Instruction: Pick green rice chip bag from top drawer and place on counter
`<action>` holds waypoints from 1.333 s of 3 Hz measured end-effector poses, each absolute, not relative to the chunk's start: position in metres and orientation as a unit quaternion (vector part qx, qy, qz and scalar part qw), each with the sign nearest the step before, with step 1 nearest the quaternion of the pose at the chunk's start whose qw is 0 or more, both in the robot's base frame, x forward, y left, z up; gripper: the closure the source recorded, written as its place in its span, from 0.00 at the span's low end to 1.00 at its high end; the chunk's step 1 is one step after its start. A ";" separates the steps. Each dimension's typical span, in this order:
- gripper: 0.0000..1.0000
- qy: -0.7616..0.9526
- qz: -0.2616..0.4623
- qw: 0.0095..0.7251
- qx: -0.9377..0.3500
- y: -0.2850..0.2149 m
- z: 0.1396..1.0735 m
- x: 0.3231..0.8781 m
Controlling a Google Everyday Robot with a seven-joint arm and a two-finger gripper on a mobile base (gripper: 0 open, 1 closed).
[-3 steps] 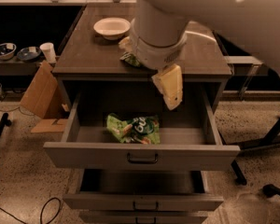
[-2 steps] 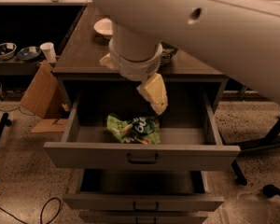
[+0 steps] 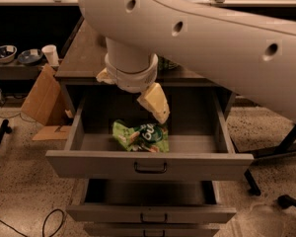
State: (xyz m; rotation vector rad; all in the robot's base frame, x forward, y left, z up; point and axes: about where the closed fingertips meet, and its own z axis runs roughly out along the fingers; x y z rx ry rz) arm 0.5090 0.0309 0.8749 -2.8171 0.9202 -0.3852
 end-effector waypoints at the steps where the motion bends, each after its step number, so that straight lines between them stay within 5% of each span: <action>1: 0.00 0.304 -0.133 0.071 -0.941 0.034 0.875 0.509; 4: 0.00 0.118 -0.126 0.041 -0.984 0.100 0.781 0.561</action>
Offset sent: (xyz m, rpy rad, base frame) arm 0.0525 0.0661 -0.0413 -0.1398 -0.0123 0.2791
